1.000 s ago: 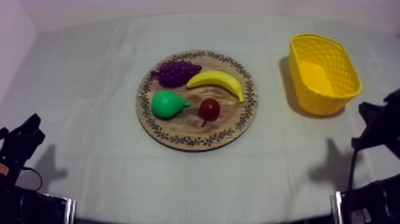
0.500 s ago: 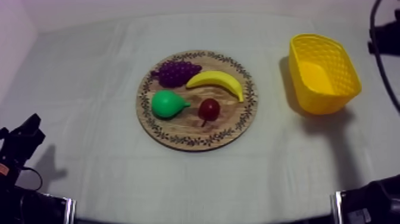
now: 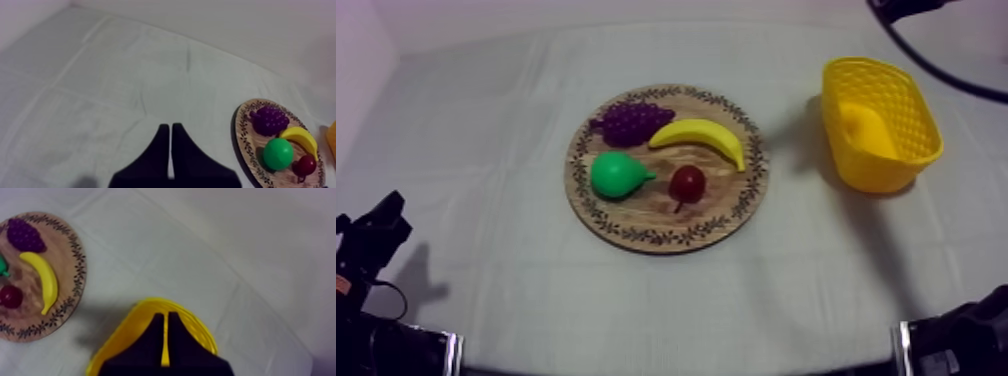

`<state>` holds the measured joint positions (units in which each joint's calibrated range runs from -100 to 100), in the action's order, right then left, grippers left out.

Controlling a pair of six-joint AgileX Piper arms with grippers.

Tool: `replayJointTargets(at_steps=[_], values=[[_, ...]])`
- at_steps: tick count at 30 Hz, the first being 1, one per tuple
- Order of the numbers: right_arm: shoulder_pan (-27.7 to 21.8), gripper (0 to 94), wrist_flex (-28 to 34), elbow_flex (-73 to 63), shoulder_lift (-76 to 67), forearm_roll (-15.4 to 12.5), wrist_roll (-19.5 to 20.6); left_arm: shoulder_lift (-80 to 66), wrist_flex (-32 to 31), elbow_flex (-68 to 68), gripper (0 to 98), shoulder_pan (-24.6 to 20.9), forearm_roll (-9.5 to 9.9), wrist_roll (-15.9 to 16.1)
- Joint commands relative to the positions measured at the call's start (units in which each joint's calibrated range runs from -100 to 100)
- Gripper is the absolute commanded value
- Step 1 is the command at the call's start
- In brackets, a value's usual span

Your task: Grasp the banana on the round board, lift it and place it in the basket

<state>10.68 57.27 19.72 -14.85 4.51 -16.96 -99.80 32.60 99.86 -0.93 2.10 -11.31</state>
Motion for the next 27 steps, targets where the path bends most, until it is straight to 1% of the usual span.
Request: replayJointTargets(at_steps=[1, 8, 11, 15, 19, 27], values=[[3.9, 0.2, 0.8, -0.1, 1.5, 0.3, -0.4, 0.0, 0.0, 0.0, 0.1, 0.0, -0.02, 0.0], [9.8, 0.3, 2.7, -0.6, 4.7, -1.2, -2.9, 0.0, 0.0, 0.0, 0.1, 0.0, -0.02, 0.0], [12.4, 0.4, 3.6, -1.4, 6.5, -1.4, -3.0, 0.0, 0.0, 0.0, 0.1, 0.0, -0.02, 0.0], [15.4, 0.5, 4.2, -2.5, 9.5, -0.5, -2.4, 0.0, 0.0, 0.0, 0.1, 0.0, -0.02, 0.0], [18.0, 0.8, 4.8, -4.3, 13.5, 1.4, -0.8, 0.0, 0.0, 0.0, 0.1, 0.0, -0.02, 0.0], [19.4, 2.8, 5.9, -10.1, 23.0, 3.1, 0.5, 0.0, 0.0, 0.0, 0.1, 0.0, -0.02, 0.0]])
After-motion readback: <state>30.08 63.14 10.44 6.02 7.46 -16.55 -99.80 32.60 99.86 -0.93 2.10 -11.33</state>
